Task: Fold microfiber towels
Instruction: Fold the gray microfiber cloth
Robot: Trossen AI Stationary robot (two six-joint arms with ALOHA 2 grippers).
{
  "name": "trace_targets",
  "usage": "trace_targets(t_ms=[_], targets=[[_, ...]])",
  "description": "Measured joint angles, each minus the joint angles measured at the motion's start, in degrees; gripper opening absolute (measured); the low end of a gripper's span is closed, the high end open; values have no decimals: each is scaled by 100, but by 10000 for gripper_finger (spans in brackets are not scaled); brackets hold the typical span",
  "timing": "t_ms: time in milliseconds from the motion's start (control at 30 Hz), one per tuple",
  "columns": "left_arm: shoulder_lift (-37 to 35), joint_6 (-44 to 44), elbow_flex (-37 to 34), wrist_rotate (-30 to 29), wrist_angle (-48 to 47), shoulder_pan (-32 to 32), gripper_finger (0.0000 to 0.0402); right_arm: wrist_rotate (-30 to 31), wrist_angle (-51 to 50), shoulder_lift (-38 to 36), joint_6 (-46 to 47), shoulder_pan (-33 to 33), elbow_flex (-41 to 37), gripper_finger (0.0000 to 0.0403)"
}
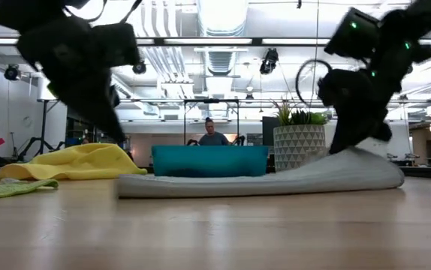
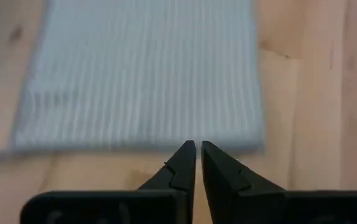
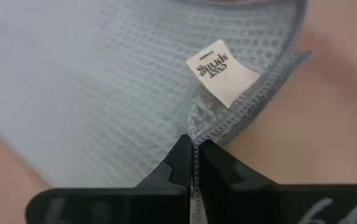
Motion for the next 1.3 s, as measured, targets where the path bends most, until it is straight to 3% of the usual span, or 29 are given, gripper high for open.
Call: trace_targets(t_ms=[133, 300, 533, 733, 1300], targets=[[153, -367, -159, 0, -40, -63, 12, 471, -1394, 70, -325, -2, 865, 9], [503, -375, -164, -37, 141, -54, 12, 496, -1796, 200, -451, 26, 1464, 9], [956, -379, -136, -123, 353, -36, 12, 348, -1189, 640, -376, 240, 1689, 9], [1122, -381, -133, -232, 573, -26, 12, 251, -534, 1534, -380, 579, 2033, 9], [1129, -377, -144, -623, 747, 1, 12, 251, -560, 4046, -1073, 953, 4399, 8]])
